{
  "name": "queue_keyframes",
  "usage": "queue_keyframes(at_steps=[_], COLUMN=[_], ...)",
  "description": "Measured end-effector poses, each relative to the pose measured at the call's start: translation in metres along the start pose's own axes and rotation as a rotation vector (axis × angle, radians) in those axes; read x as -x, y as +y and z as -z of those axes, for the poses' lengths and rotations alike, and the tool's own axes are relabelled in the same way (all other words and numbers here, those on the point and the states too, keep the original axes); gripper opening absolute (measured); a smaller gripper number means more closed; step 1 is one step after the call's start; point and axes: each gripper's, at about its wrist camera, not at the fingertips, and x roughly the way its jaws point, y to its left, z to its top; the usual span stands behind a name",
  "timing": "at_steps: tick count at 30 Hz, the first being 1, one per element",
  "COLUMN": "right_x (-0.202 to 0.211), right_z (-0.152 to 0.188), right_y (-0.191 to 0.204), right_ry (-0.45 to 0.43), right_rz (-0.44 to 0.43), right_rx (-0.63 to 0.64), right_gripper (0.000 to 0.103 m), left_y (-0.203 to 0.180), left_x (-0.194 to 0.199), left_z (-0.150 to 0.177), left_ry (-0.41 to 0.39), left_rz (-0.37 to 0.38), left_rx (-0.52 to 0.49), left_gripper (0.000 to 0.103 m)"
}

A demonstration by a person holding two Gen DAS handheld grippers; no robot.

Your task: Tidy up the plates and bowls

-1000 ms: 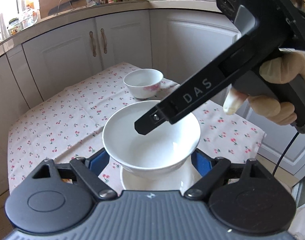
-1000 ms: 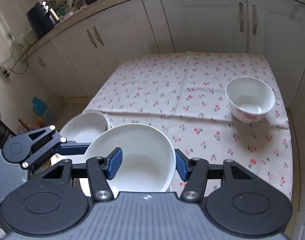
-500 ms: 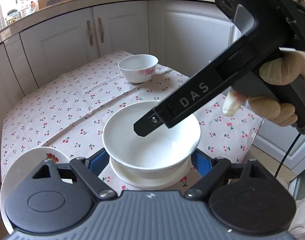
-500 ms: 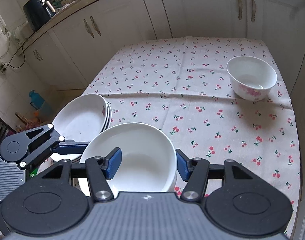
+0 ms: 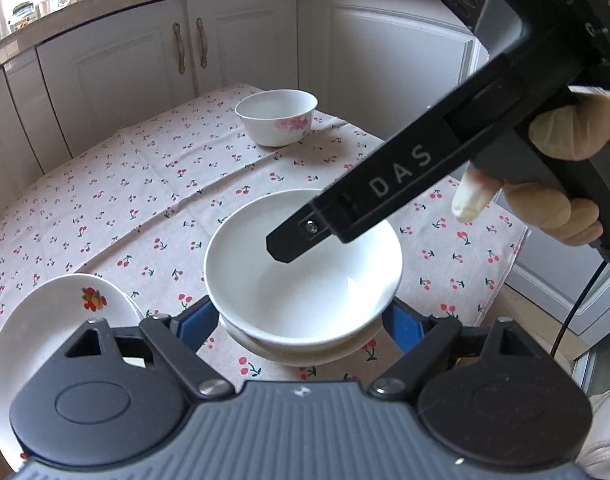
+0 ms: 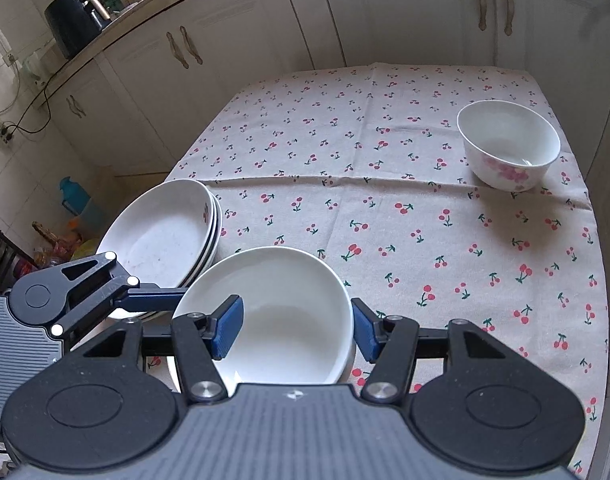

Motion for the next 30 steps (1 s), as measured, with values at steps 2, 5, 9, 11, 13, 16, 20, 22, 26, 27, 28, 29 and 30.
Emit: queue_keyframes(at_steps=[2, 5, 9, 11, 13, 16, 20, 22, 26, 27, 28, 29, 30], right_x=[0.000, 0.000, 0.001, 0.001, 0.000, -0.001, -0.001, -0.002, -0.003, -0.003, -0.002, -0.001, 0.001], right_z=[0.000, 0.000, 0.002, 0.003, 0.003, 0.004, 0.005, 0.006, 0.006, 0.006, 0.007, 0.007, 0.008], right_y=[0.000, 0.001, 0.004, 0.005, 0.007, 0.010, 0.013, 0.015, 0.016, 0.017, 0.017, 0.017, 0.018], right_ry=[0.000, 0.000, -0.004, -0.007, -0.009, -0.011, -0.017, -0.020, -0.027, -0.030, -0.039, -0.051, -0.071], right_rz=[0.000, 0.006, 0.020, 0.020, 0.024, 0.036, 0.042, 0.041, 0.042, 0.045, 0.052, 0.063, 0.073], right_rx=[0.002, 0.005, 0.025, 0.025, 0.037, 0.056, 0.068, 0.071, 0.073, 0.076, 0.080, 0.084, 0.091], right_gripper=[0.064, 0.064, 0.065, 0.065, 0.065, 0.066, 0.070, 0.073, 0.076, 0.078, 0.084, 0.085, 0.085], left_y=[0.000, -0.001, 0.000, 0.000, 0.000, 0.001, 0.001, 0.001, 0.001, 0.001, 0.000, 0.000, 0.000], left_x=[-0.001, 0.001, 0.001, 0.000, 0.000, -0.001, -0.002, -0.002, -0.001, -0.001, 0.000, 0.001, 0.001], left_z=[0.000, 0.000, 0.000, 0.001, 0.002, 0.003, 0.003, 0.004, 0.004, 0.004, 0.004, 0.005, 0.004], left_ry=[0.006, 0.001, 0.003, 0.008, 0.009, 0.011, 0.013, 0.010, 0.006, 0.005, 0.003, 0.001, 0.000], left_rz=[-0.001, 0.000, 0.007, 0.006, 0.007, 0.011, 0.015, 0.015, 0.019, 0.018, 0.019, 0.022, 0.024], left_rx=[0.002, -0.003, 0.001, 0.003, 0.008, 0.014, 0.016, 0.015, 0.020, 0.017, 0.016, 0.016, 0.018], left_gripper=[0.088, 0.088, 0.088, 0.088, 0.088, 0.088, 0.088, 0.088, 0.088, 0.088, 0.088, 0.088, 0.089])
